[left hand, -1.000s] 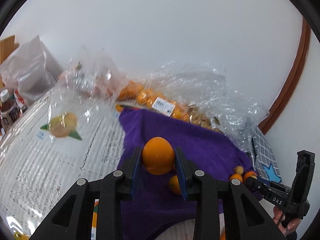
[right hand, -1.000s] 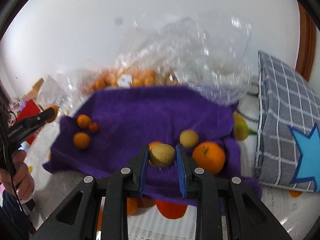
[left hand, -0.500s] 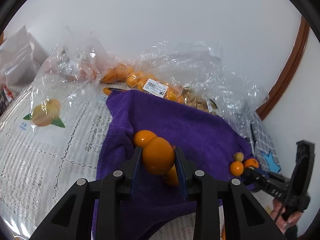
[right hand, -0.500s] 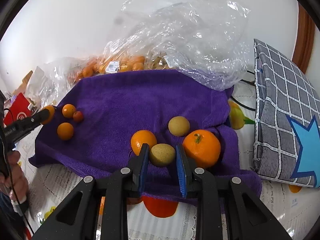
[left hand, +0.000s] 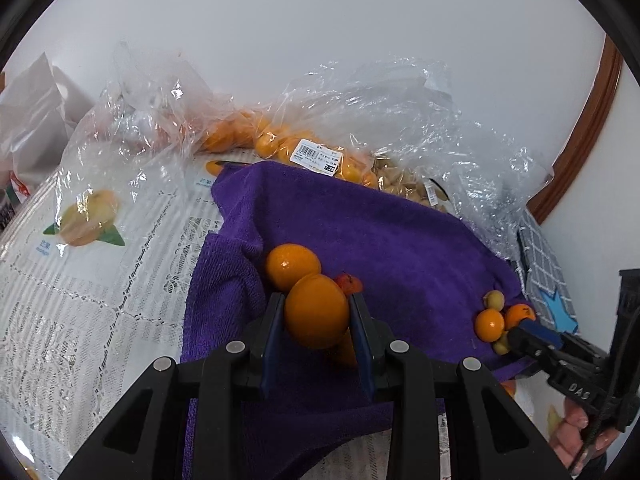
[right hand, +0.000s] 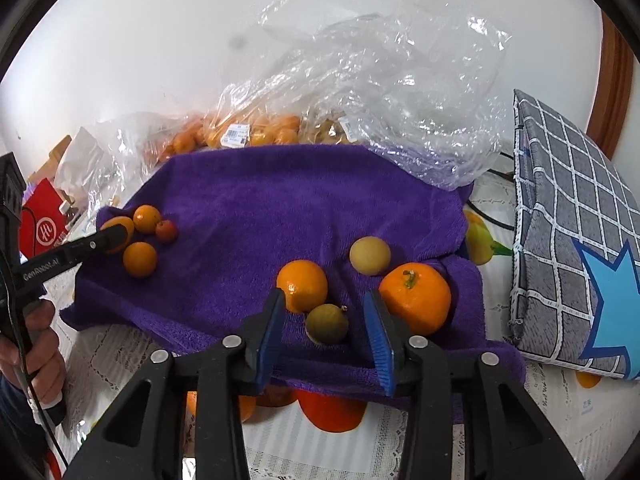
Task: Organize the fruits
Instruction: 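Open the right gripper to drop the yellow-green fruit while the left releases its orange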
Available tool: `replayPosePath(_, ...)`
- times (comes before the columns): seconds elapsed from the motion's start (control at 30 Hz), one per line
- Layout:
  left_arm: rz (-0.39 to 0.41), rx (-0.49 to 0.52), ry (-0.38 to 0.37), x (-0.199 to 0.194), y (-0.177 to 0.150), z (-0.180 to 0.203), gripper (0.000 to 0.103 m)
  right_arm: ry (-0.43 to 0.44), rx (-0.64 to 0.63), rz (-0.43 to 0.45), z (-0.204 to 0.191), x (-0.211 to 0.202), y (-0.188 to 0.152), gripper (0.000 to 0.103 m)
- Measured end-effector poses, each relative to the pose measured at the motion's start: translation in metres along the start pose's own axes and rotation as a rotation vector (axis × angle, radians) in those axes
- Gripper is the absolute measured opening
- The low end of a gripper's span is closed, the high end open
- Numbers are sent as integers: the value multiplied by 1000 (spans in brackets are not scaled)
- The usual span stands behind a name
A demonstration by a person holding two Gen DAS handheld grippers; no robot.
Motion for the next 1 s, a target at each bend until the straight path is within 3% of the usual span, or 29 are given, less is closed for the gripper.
replayPosePath(0.67,-2,11,8,-1,0,-1,31,-11,19,28,8,-9,-2,45)
replayPosePath(0.8,8,11,-32,-7,-1,3,42,-8,33,37,11,-14,-1,45)
replayPosePath(1.0,35,17,-48,-18,-2,7,43,61,12,28,0,-24,-14,46)
Point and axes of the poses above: each gripper's, at about its wrist camera, not at the fingertips, and x roughly the way its jaws point, z to its right, y to its top, the point moved 10 cm from there along x, roughly the way its jaws point, and after that the axes turned 10 degrees about -y, right-handed, at the moved point
